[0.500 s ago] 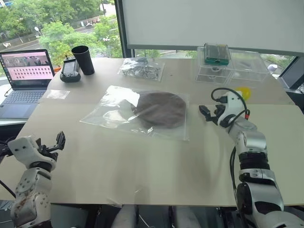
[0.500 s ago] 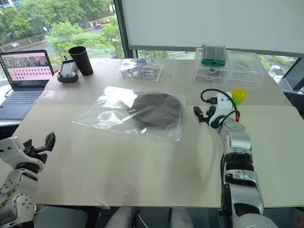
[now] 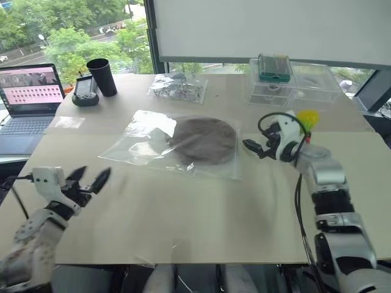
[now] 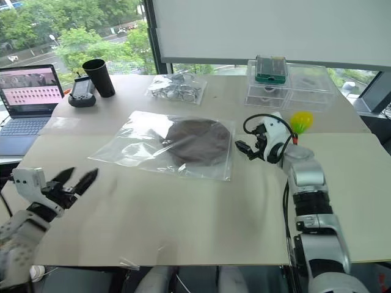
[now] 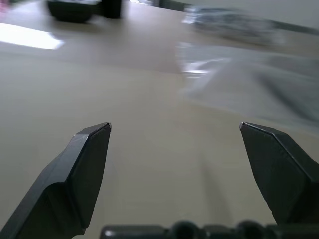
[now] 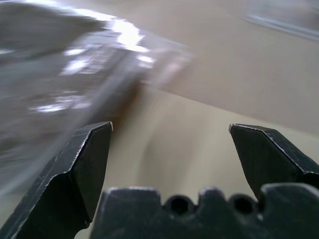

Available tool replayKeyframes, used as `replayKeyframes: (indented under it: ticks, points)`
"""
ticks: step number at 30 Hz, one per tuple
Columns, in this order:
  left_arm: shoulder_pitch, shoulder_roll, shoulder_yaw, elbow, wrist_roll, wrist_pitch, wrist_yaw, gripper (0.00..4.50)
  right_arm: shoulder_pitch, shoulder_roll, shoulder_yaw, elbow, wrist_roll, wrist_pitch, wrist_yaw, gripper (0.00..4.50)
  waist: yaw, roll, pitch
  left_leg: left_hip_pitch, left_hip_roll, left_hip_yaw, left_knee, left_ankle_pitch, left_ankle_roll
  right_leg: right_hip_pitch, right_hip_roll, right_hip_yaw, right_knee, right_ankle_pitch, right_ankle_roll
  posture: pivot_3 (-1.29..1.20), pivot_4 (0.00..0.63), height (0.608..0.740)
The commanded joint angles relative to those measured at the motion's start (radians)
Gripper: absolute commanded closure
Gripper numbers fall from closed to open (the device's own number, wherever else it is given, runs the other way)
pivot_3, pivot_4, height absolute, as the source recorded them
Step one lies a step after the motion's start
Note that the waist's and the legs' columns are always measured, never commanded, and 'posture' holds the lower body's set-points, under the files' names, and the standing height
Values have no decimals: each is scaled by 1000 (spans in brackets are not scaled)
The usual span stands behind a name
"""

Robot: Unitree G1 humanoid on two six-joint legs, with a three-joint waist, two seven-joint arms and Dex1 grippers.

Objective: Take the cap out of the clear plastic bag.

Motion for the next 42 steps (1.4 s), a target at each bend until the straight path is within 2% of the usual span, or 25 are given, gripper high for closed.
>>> replayKeyframes:
  ticks: [1,3,5,8,11,17,20,23,30,39,40,42]
  points:
    - [111,108,85,-160,-299,182,-158,39,-18,-108,64,-157,74,88,249,0,0,0,0,1,1,0,0,-1,1,0,1,1,-1,0,0,0,150,740]
    - [146,149,114,-184,-365,231,-194,39,-14,-152,91,-207,101,98,351,0,-5,-2,0,1,7,1,0,-5,1,0,7,1,-2,-2,-1,0,150,740]
    - [143,176,81,-181,-286,215,-205,39,-44,-155,113,-202,117,86,420,0,-9,-2,0,2,13,2,0,-7,1,-2,12,1,-1,-4,-5,0,150,740]
    - [105,184,44,-169,-265,209,-195,39,-122,-110,165,-76,13,-29,382,0,-11,-1,1,4,20,5,0,-9,3,-4,21,4,3,-6,-11,0,150,740]
    - [70,175,19,-167,-258,208,-175,39,-189,-87,257,103,-183,-284,274,0,-5,-1,1,4,28,10,0,-8,2,-8,30,7,3,-2,-17,0,150,740]
    - [52,165,-4,-162,-255,205,-159,39,-255,-89,435,399,-505,-773,91,0,3,-2,1,3,29,17,0,-8,0,-12,31,13,3,3,-22,0,150,740]
    - [47,157,-16,-158,-255,203,-154,39,-308,-72,575,550,-741,-1082,-150,0,-1,-2,1,3,29,22,1,-9,-2,-12,30,17,3,4,-21,0,150,740]
    - [41,152,-25,-152,-248,200,-153,39,-358,-34,625,655,-856,-1234,-353,0,-16,-3,1,6,30,27,1,-9,-3,-12,31,22,3,6,-19,0,150,740]
    - [24,122,-58,-147,-223,186,-131,39,-406,65,648,799,-952,-1356,-571,0,-22,-4,1,8,31,28,1,-9,-4,-11,33,26,3,8,-19,0,150,740]
    - [13,110,-74,-149,-208,180,-119,39,-435,162,591,923,-905,-1364,-547,0,-27,-4,0,11,36,32,1,-9,-4,-11,39,32,3,11,-21,0,150,740]
    - [13,109,-74,-149,-207,179,-117,0,-436,163,587,927,-905,-1369,-543,506,-27,-4,0,11,37,32,1,-9,-4,-11,40,32,3,11,-22,0,150,740]
    - [15,107,-75,-148,-199,175,-116,0,-437,171,576,933,-894,-1378,-524,1063,-26,-4,0,12,37,32,1,-9,-4,-11,40,32,4,12,-22,0,150,740]
